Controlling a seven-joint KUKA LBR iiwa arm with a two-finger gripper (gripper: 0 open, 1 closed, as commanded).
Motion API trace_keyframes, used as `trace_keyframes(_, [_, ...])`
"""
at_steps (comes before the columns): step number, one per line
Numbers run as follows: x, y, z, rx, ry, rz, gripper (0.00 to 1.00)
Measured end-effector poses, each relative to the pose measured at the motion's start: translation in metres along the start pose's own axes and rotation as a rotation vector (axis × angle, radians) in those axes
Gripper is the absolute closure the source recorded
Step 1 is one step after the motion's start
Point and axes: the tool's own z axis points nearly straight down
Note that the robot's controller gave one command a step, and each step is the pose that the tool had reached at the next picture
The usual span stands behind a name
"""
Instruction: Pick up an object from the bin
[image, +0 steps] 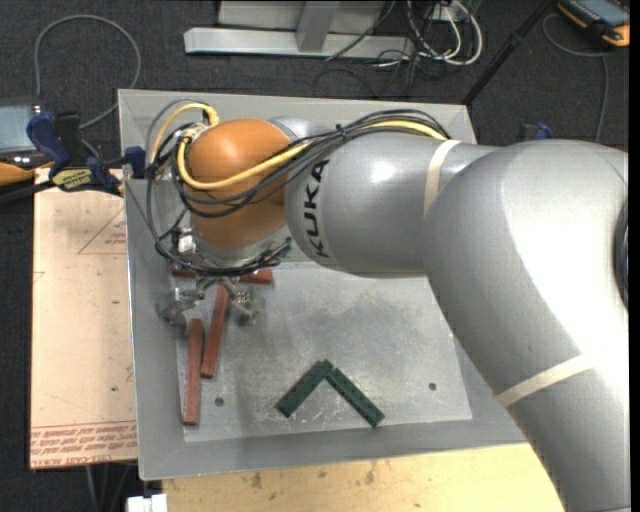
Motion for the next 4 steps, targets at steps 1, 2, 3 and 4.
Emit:
trace_keyframes(1, [0.000,-0.001,-0.001,-0.001,-0.002,0.005,0.00])
trace_keyframes(2, [-0.001,-0.001,-0.001,-0.001,-0.005,0.006,1.00])
trace_keyframes(3, [-0.001,-0.001,-0.007,0.000,-0.005,0.010,1.00])
trace_keyframes(4, [-0.003,-0.002,-0.057,0.005,-0.006,0.011,1.00])
